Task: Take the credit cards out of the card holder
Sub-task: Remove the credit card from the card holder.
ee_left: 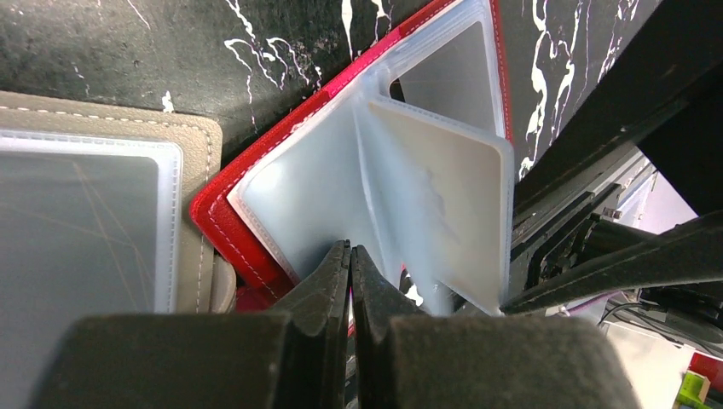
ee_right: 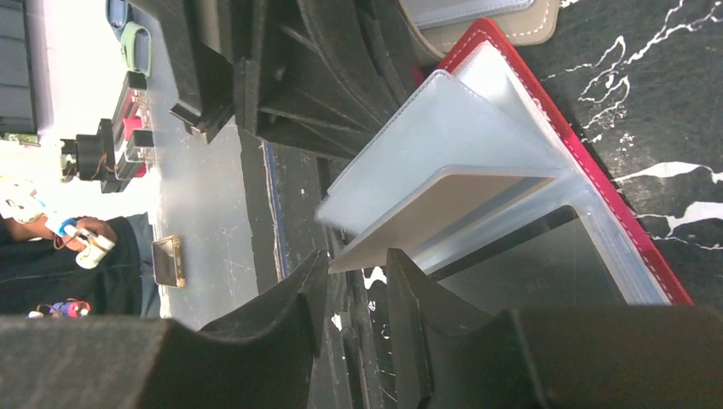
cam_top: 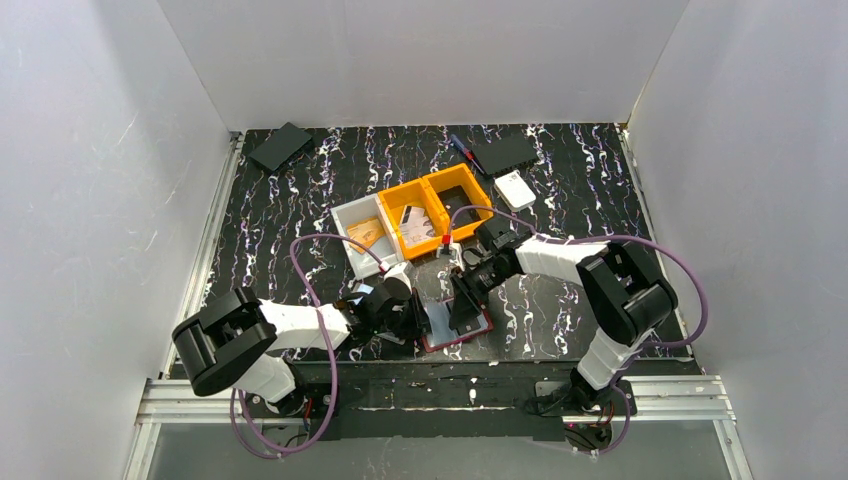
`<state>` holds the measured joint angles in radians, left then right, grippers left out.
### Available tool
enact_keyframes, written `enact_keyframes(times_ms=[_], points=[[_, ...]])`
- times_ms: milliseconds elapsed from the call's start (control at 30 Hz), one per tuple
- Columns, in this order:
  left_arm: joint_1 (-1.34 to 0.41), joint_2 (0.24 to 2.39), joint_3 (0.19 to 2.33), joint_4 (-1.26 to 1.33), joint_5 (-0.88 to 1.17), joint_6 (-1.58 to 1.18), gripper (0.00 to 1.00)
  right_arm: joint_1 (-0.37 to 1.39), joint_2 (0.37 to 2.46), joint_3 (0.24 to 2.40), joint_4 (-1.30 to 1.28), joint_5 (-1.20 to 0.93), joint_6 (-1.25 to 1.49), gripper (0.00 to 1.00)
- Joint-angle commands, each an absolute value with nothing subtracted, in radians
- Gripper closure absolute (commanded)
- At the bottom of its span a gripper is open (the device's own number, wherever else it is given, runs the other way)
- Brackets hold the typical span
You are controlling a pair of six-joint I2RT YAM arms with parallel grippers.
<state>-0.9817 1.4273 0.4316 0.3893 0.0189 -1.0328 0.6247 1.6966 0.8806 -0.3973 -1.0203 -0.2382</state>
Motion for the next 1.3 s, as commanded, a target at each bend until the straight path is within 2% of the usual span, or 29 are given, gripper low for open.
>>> enact_keyframes(times_ms=[0, 333, 667, 933, 1100, 1267], points=[[-0.968, 1.415, 0.402, 0.308, -0.005, -1.008, 1.0, 0.633, 1.724, 0.918, -0.4, -0.943, -0.238, 0.62], [-0.961, 1.374, 0.377, 0.306, -0.006, -1.01, 1.0, 0.634, 1.669, 0.908, -0.38, -0.77, -0.241, 0.71], [-0.953, 1.323, 0.36, 0.305, -0.004, -1.011, 1.0, 0.611, 1.619, 0.907, -0.407, -0.747, -0.305, 0.78], [-0.948, 1.23, 0.34, 0.29, -0.003, -1.01, 1.0, 0.598, 1.626, 0.908, -0.416, -0.729, -0.32, 0.75], [-0.945, 1.104, 0.315, 0.248, -0.023, -1.012, 0.89, 0.598, 1.651, 0.915, -0.42, -0.744, -0.314, 0.76], [-0.942, 1.04, 0.32, 0.211, -0.022, -1.007, 0.84, 0.598, 1.667, 0.919, -0.429, -0.82, -0.306, 0.71]])
